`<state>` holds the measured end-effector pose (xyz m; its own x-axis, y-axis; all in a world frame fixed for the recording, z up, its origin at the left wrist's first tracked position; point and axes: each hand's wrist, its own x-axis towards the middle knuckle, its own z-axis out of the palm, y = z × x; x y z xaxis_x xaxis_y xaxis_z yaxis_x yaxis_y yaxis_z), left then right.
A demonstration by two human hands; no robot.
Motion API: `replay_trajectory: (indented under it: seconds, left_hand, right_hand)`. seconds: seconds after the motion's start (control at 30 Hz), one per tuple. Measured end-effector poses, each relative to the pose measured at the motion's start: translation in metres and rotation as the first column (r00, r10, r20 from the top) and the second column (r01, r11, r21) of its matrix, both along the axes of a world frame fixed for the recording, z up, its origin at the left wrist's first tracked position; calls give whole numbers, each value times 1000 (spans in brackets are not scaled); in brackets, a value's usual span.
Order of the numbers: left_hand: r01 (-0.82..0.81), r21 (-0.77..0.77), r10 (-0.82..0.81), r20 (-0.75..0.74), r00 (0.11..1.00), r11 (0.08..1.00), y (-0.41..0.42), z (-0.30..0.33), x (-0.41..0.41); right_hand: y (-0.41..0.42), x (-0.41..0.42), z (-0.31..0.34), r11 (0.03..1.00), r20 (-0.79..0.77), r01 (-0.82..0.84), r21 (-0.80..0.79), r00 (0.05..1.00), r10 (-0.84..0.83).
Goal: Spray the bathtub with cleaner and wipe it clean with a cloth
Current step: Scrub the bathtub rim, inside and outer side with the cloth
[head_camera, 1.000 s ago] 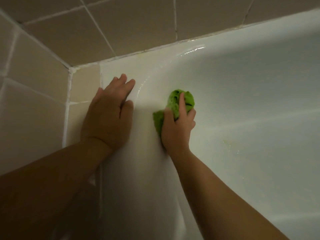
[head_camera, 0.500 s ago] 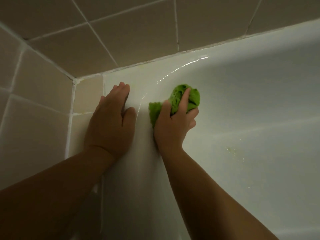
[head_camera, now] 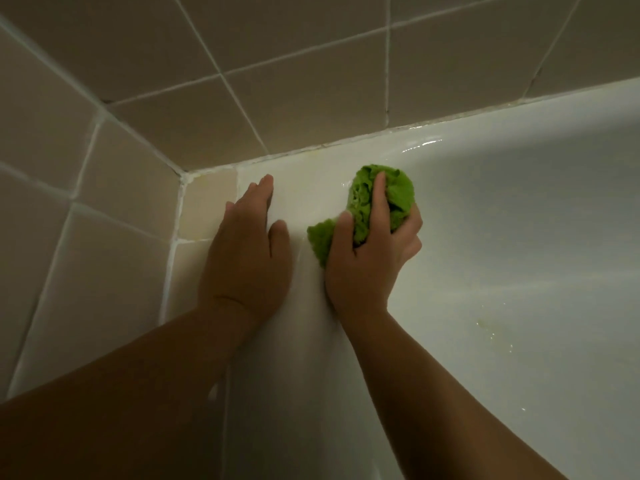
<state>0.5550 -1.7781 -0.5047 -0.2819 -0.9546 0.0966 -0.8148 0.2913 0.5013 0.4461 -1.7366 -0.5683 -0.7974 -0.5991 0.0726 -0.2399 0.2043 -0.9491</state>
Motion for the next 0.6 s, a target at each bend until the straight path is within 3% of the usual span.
replay_trajectory:
  seconds: [0.07, 0.23, 0.3, 0.33, 0.4, 0.47, 0.5, 0.53, 0.6]
  left_hand:
    - [-52, -14, 52, -38, 998, 999, -4, -2, -2]
    - [-246, 24, 247, -160, 956, 969, 4, -5, 0]
    - [-315, 46, 318, -152, 936, 948, 17, -1, 4]
    - [-329, 57, 334, -135, 933, 942, 24, 0, 5]
    - [-337, 72, 343, -109, 933, 939, 32, 0, 8]
    - [-330, 73, 336, -108, 936, 941, 33, 0, 10]
    - [-329, 74, 335, -108, 936, 941, 33, 0, 10]
    - [-332, 77, 339, -104, 935, 940, 32, 0, 9]
    - [-337, 72, 343, -100, 934, 939, 32, 0, 8]
  right_hand:
    - [1, -2, -2, 999, -92, -34, -22, 995, 31]
    - [5, 0, 14, 990, -39, -118, 72, 992, 121]
    - [3, -5, 24, 971, -187, -214, 110, 955, 232]
    - [0, -10, 29, 954, -323, -264, 139, 899, 296]
    - [-10, -17, 45, 868, -519, -419, 266, 696, 496]
    - [-25, -23, 65, 695, -554, -536, 479, 430, 713]
    - [-32, -25, 71, 643, -558, -536, 547, 340, 757]
    - [-37, -28, 74, 630, -559, -507, 588, 308, 770]
    - [-38, -36, 72, 700, -565, -396, 594, 415, 714]
